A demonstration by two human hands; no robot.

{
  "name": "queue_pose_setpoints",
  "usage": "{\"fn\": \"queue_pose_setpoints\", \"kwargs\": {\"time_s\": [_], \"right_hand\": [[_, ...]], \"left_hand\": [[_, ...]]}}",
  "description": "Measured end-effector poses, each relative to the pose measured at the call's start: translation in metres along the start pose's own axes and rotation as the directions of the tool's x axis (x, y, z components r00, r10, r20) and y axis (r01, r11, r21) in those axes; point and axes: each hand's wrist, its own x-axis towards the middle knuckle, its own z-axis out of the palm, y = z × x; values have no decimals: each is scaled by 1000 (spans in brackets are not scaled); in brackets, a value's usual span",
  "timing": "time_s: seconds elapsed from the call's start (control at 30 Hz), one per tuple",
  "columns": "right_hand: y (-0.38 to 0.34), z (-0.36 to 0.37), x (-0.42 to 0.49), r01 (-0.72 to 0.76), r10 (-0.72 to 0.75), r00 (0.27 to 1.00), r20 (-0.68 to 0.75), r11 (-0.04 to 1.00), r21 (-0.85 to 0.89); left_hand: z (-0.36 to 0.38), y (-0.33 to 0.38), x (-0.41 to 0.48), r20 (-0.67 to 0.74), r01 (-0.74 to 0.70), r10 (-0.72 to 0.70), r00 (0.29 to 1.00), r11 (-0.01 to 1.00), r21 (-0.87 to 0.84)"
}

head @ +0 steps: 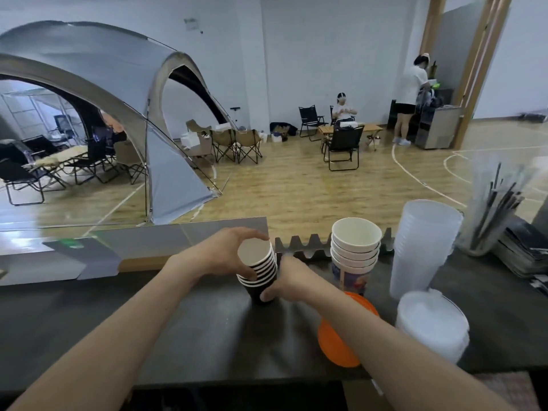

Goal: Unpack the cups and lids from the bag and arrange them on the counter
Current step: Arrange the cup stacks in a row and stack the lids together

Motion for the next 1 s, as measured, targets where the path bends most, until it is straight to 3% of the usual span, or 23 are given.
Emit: {"fn": "queue_pose_setpoints", "kwargs": {"time_s": [0.13, 0.27, 0.43, 0.53, 0.63, 0.7, 0.77, 0.87, 1.0], "right_hand": [[-2, 30, 33, -57, 58, 998, -13, 995, 85], [-7, 41, 39, -51, 55, 998, -22, 986, 156], [-58, -7, 20, 80, -78, 996, 42, 995, -53], [-100, -65, 2, 174, -178, 984, 10, 947, -270], [-122, -125, -12, 151, -200, 976, -87, 908, -390], [-125, -160, -14, 130, -180, 978, -109, 923, -362], [-119, -182, -9, 102, -145, 980, -135, 954, -281], [-102, -195, 12, 95, -152, 964, -218, 963, -252], [-76, -182, 44, 142, -230, 951, -208, 919, -367]], "left_hand": [[-3, -16, -9, -14, 36, -36, 999, 998, -45], [-7, -42, -23, 3, 77, -78, 997, 970, -233], [-47, -50, -41, -82, 66, -121, 989, 869, -491], [-66, -36, -39, -183, -34, -156, 971, 664, -747], [-65, -15, -24, -254, -176, -198, 947, 342, -923], [-53, 1, -7, -195, -170, -244, 950, 120, -978], [-35, 19, 9, -52, -64, -206, 977, -52, -997], [-8, 40, 26, 140, 133, -23, 990, -185, -974], [19, 41, 50, 241, 224, -58, 969, -211, -951]]}}
